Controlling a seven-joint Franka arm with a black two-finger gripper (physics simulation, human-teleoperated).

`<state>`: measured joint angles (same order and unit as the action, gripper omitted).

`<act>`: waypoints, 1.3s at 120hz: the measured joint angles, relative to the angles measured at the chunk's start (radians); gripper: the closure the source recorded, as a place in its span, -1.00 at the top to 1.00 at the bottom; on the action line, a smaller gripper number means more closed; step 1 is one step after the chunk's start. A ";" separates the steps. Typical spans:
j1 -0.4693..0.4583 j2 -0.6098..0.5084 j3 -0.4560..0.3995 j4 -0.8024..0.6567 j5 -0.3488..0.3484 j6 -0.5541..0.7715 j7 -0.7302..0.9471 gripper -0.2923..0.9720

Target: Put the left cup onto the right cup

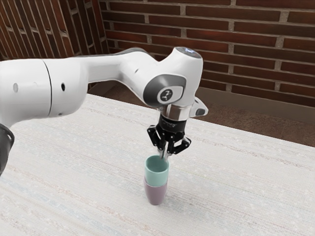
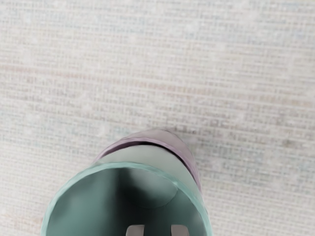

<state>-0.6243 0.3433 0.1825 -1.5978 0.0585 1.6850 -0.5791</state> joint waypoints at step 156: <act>0.053 -0.173 -0.004 -0.020 0.004 -0.017 0.092 0.53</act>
<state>-0.5715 0.1703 0.1784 -1.6178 0.0621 1.6682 -0.4872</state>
